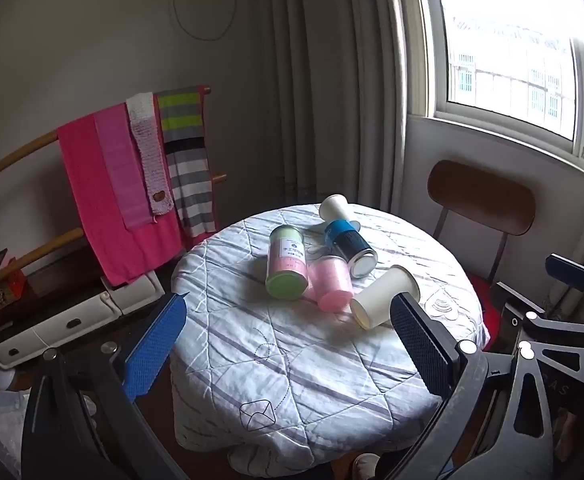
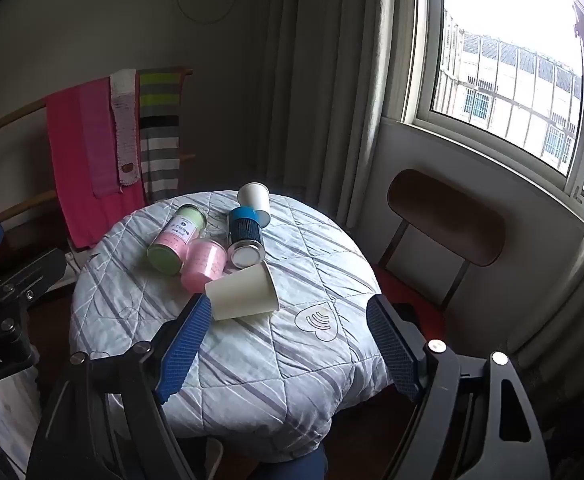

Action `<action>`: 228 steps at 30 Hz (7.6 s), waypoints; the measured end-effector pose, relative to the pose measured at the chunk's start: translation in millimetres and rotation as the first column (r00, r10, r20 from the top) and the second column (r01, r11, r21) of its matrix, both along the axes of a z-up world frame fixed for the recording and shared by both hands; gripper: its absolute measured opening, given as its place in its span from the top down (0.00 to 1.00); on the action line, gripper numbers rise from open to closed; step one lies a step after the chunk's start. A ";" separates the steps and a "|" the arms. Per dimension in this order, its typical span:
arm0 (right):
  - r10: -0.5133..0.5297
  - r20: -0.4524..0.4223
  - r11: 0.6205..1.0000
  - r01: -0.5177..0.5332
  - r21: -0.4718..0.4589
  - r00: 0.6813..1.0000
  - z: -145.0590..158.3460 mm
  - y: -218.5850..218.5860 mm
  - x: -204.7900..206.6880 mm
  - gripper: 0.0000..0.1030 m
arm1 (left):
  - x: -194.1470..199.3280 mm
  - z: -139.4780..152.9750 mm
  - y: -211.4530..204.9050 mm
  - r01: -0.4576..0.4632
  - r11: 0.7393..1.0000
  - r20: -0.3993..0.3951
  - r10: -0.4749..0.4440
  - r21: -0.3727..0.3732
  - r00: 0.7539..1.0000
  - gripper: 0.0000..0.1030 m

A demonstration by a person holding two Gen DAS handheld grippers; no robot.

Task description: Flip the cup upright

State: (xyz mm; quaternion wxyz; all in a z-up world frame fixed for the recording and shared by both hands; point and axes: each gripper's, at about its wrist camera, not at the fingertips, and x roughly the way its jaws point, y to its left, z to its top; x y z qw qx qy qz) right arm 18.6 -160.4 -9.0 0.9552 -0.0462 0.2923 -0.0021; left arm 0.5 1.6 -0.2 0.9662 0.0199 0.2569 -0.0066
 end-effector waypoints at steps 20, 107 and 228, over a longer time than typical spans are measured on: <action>0.017 0.005 0.999 -0.017 -0.044 1.000 10.9 10.2 11.1 0.21 | 13.5 -9.4 2.1 -0.051 0.998 -0.017 0.052 0.019 0.999 0.00; 0.204 0.006 0.979 -0.204 0.019 0.979 -33.9 -14.7 157.6 0.21 | 193.7 -66.3 -7.3 -0.104 0.994 -0.242 0.112 0.046 0.964 0.00; 0.321 0.042 0.941 -0.324 0.093 0.946 -84.9 156.6 118.2 0.29 | 113.6 -112.0 160.8 -0.097 0.995 -0.381 0.093 0.010 0.920 0.08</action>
